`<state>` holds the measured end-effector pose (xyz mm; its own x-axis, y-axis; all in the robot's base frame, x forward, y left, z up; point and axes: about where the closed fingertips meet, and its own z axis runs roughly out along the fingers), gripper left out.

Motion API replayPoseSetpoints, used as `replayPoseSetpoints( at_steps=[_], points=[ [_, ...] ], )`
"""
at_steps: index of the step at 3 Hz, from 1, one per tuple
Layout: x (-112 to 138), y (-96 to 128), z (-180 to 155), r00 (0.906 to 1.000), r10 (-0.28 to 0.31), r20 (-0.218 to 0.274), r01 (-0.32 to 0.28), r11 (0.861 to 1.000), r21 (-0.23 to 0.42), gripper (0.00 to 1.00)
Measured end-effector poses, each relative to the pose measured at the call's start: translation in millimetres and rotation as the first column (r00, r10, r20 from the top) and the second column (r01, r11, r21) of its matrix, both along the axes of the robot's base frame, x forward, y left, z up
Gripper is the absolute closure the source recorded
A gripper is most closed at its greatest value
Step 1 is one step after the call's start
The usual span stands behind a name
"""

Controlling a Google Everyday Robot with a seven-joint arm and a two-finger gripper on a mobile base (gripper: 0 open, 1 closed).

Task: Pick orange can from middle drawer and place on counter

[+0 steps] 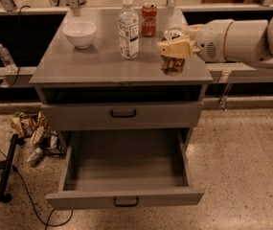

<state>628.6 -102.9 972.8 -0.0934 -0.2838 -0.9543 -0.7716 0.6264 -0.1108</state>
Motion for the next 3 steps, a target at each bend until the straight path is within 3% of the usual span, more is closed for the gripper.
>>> replayPoseSetpoints(
  at_steps=[1, 3],
  points=[
    [46.9, -7.3, 8.7, 1.0000, 0.007, -0.006, -0.007, 0.999, 0.035, 1.00],
    [105.6, -15.5, -15.0, 0.9951, -0.002, -0.099, 0.008, 0.998, 0.061, 0.98]
  ],
)
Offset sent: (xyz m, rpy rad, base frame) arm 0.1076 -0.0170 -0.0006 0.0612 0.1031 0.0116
